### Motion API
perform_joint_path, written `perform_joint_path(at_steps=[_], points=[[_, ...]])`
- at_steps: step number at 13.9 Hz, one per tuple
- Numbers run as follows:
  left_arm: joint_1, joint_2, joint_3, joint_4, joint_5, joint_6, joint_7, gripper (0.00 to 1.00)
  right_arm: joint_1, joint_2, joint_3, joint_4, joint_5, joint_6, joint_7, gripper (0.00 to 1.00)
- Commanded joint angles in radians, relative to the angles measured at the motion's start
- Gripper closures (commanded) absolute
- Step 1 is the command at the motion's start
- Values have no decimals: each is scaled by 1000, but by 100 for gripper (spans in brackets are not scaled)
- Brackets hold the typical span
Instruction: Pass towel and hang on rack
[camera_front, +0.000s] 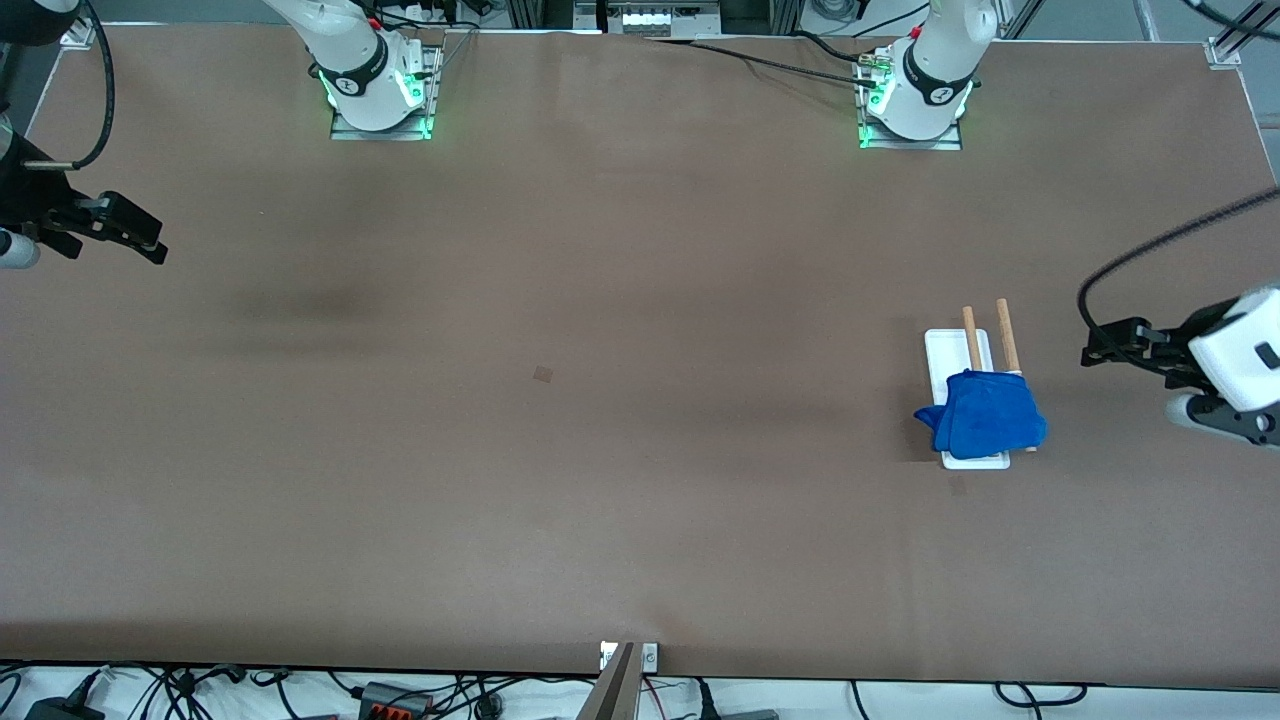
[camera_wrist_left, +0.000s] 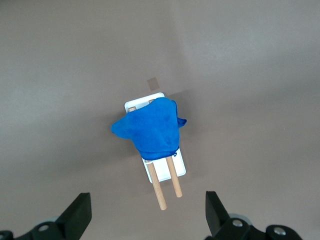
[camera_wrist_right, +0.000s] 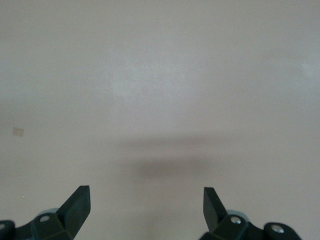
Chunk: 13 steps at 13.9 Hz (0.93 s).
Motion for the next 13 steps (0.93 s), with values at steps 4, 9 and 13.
perform_joint_path(at_steps=[4,9,13], points=[[17,-263,-22,-343,12,96,-219,0,7,26,3,50,9,-45,-21,0],[23,-310,-19,-393,23,119,-212,0,13,32,3,50,3,-43,-16,0],[23,-348,-19,-439,20,110,-210,0,4,32,1,50,4,-45,-18,0]])
